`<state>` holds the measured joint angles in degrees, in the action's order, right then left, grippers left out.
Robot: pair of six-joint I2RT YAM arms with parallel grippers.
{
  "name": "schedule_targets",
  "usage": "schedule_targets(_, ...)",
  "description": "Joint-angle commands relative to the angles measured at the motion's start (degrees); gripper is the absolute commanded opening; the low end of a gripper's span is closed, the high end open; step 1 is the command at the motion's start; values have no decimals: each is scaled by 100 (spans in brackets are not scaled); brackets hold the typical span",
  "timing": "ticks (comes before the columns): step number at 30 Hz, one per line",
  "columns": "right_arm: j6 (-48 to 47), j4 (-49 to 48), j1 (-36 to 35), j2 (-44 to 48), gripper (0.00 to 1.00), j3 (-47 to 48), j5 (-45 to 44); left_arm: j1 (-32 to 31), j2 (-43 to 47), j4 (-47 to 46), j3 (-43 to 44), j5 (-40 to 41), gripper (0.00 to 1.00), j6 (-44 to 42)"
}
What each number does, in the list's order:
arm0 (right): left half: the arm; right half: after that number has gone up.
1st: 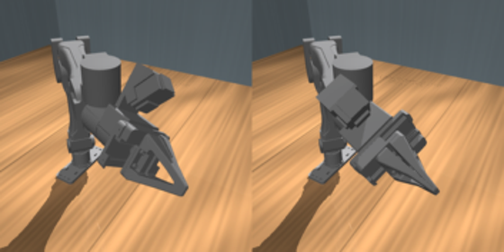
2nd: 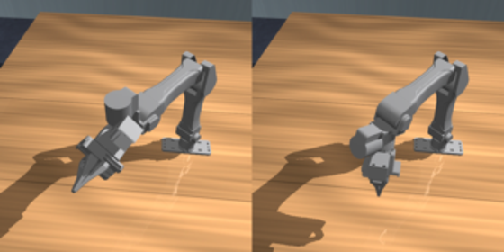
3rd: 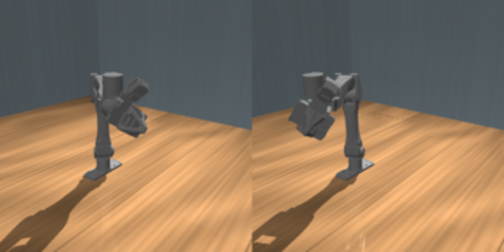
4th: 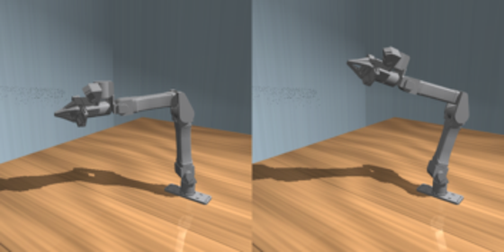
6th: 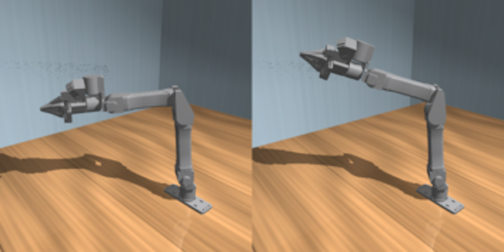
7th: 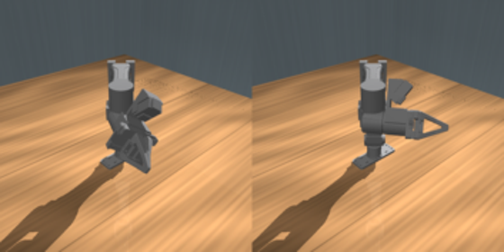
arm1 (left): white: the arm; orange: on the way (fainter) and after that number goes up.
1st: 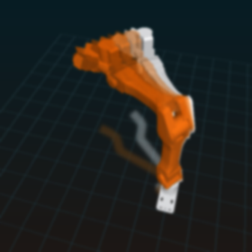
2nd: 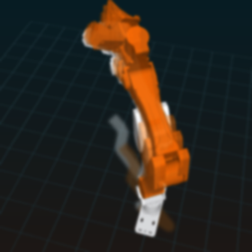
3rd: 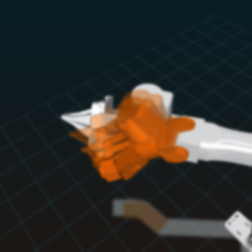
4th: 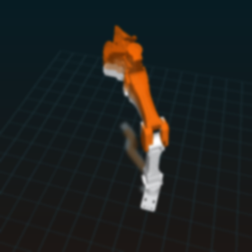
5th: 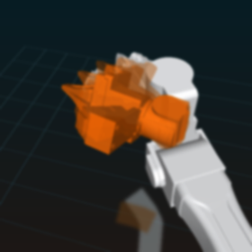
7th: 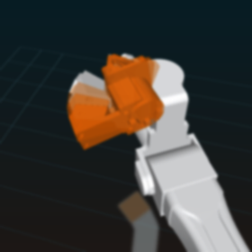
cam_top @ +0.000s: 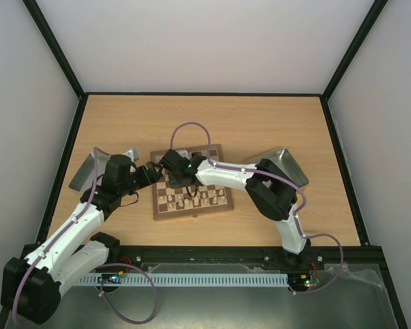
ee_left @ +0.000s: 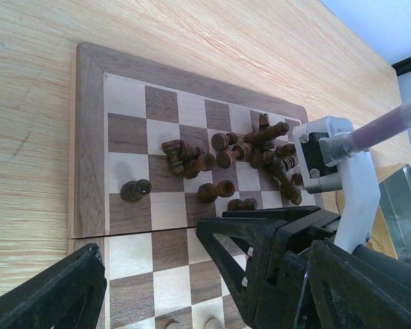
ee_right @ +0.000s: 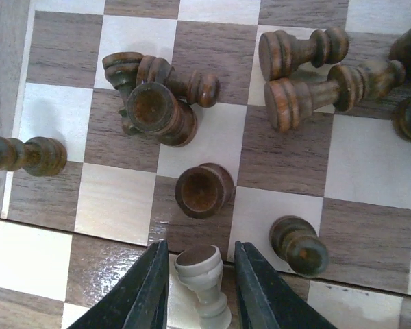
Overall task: Set up the chess pieces on the board
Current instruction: Pick up the chess piece from the chessboard.
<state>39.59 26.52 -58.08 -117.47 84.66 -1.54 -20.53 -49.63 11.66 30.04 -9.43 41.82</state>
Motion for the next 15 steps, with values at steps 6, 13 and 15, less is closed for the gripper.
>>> schedule_targets(6,-173,606,-88,-323,23,434,-681,41,89,51,134,98,82,-36)
schedule_targets(13,-103,463,-93,-232,10,380,-561,40,149,81,135,176,82,-7)
schedule_targets(15,-9,250,-96,-67,9,255,-442,41,195,86,125,195,82,9)
